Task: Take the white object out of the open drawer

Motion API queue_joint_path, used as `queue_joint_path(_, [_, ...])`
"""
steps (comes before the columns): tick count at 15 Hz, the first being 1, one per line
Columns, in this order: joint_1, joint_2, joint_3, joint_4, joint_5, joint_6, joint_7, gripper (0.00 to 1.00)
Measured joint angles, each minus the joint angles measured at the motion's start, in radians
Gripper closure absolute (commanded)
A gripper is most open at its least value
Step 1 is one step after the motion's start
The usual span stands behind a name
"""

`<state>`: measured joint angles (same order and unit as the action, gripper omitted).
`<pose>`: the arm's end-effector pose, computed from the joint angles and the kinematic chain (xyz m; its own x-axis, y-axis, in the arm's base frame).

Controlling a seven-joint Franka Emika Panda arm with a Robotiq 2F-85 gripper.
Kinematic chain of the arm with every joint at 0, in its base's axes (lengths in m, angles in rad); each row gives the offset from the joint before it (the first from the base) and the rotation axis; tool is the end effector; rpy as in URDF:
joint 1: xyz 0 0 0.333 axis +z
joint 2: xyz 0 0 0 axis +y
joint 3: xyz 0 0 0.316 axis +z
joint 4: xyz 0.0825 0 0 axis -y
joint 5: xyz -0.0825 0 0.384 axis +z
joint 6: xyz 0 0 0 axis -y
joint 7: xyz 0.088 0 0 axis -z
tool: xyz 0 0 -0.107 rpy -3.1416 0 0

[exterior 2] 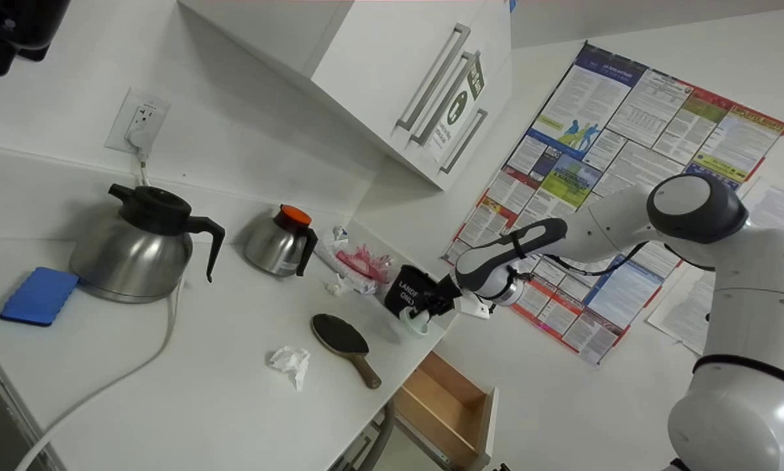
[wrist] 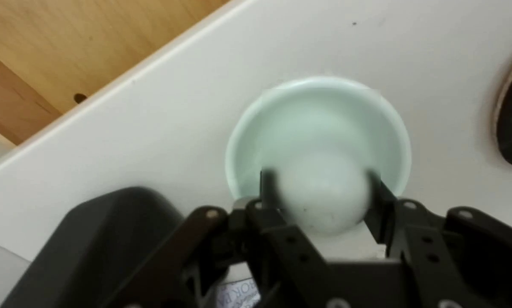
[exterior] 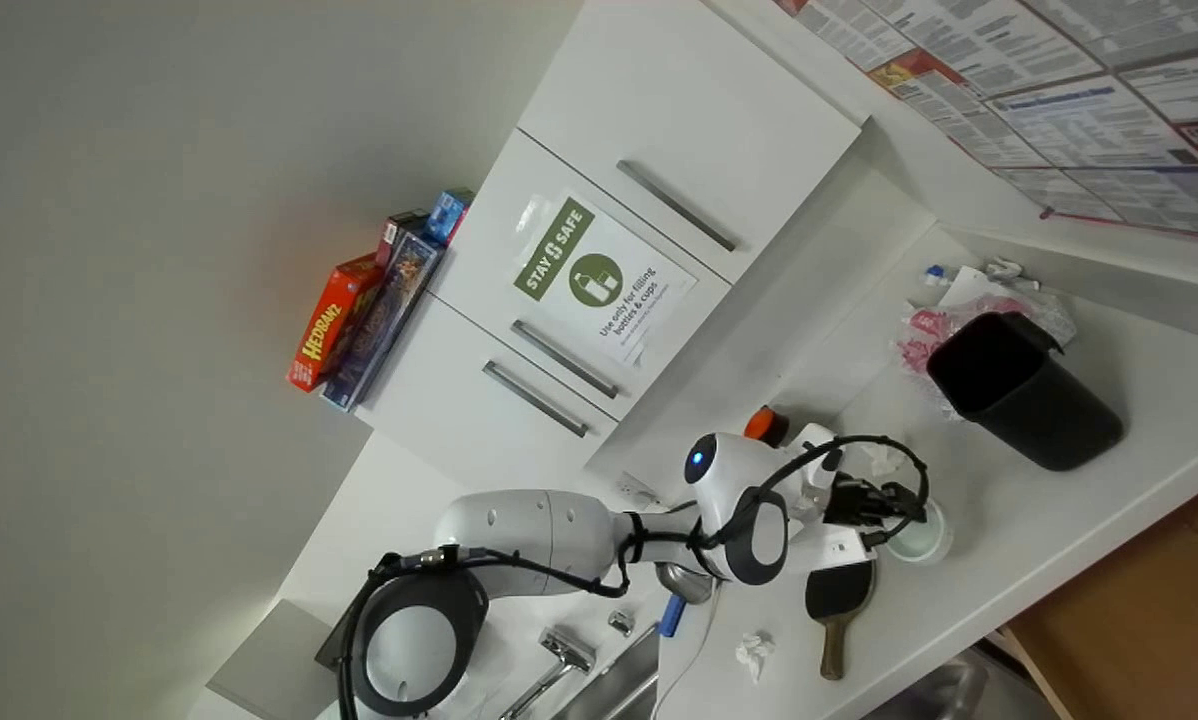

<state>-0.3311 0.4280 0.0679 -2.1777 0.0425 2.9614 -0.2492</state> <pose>0.5717 -0.1577 0.2290 0.9356 -0.0547 0.3489 -0.0722 -0.9967 0.0373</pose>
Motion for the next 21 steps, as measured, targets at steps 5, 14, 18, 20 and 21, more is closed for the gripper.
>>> queue_joint_path(5, [0.067,0.107,-0.015,0.088,-0.002,0.013,0.001,0.75])
queue_joint_path(14, [0.107,0.15,-0.032,0.128,-0.01,0.021,0.01,0.0])
queue_joint_path(18, [0.143,0.088,-0.073,0.067,-0.024,0.021,0.033,0.0])
queue_joint_path(20, [0.155,0.061,-0.089,0.038,-0.032,0.02,0.038,0.0])
queue_joint_path(21, [0.156,0.057,-0.09,0.035,-0.032,0.02,0.038,0.0])
